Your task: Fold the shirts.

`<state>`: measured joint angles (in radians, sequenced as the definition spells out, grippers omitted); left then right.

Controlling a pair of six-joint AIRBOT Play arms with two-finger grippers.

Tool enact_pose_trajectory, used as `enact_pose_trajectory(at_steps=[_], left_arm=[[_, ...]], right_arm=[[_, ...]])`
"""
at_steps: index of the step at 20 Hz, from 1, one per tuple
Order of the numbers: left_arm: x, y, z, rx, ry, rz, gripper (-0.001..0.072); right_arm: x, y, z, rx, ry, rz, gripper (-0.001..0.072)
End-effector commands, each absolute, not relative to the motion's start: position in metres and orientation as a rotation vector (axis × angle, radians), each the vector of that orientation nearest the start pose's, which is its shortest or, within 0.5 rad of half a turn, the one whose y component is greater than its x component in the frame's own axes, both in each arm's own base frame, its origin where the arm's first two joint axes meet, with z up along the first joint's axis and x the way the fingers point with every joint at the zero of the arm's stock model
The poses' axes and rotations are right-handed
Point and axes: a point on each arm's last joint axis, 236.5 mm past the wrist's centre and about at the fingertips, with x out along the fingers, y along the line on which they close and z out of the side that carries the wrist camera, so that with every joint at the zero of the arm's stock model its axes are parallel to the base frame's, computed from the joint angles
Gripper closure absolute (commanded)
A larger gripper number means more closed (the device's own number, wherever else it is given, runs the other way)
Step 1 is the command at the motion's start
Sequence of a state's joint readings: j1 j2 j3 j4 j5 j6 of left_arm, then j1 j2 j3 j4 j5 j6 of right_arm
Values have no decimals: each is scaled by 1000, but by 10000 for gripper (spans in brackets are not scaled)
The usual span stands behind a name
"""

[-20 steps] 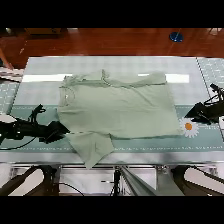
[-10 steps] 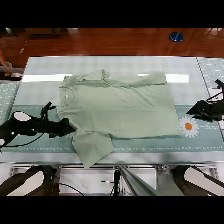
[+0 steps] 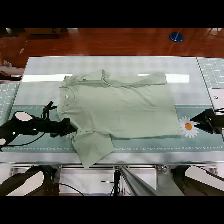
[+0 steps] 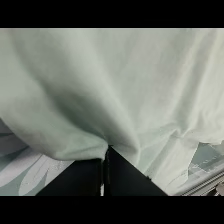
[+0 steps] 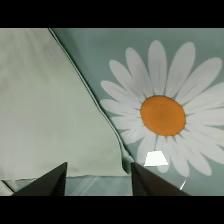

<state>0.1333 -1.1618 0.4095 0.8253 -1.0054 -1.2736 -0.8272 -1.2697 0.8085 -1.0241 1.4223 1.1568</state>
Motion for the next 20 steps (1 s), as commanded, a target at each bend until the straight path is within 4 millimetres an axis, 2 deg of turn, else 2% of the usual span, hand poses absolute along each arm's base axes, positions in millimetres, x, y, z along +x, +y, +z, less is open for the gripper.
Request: enact_pose_trajectory(at_steps=[1, 6, 11, 12, 13, 14, 15, 16, 18, 20], left_arm=[[212, -105, -125, -686, 1558, -248, 671], [212, -105, -124, -684, 1559, -252, 671], [212, -105, -124, -673, 1556, -264, 671], [212, -105, -124, -673, 1556, -264, 671], [212, -105, -124, -673, 1556, -264, 671], [211, -105, -124, -673, 1556, -264, 671], [211, -105, -124, -673, 1557, -264, 671], [211, -106, -123, -674, 1560, -268, 671], [214, -106, -116, -675, 1556, -286, 672], [232, -104, -93, -658, 1496, -323, 673]], right_arm=[[231, -82, -71, 956, 1424, 10, 238], [214, -60, -101, 1024, 1462, -17, 238], [211, -33, -121, 1070, 1473, -36, 244], [214, -26, -124, 1059, 1478, -33, 260], [219, -21, -126, 1051, 1474, -41, 315], [227, -18, -128, 1036, 1463, -49, 437], [236, -15, -128, 1043, 1435, -52, 587], [245, -11, -123, 1077, 1404, -44, 678], [263, -4, -101, 1098, 1340, 52, 687], [282, 1, -59, 1075, 1266, 176, 687]])
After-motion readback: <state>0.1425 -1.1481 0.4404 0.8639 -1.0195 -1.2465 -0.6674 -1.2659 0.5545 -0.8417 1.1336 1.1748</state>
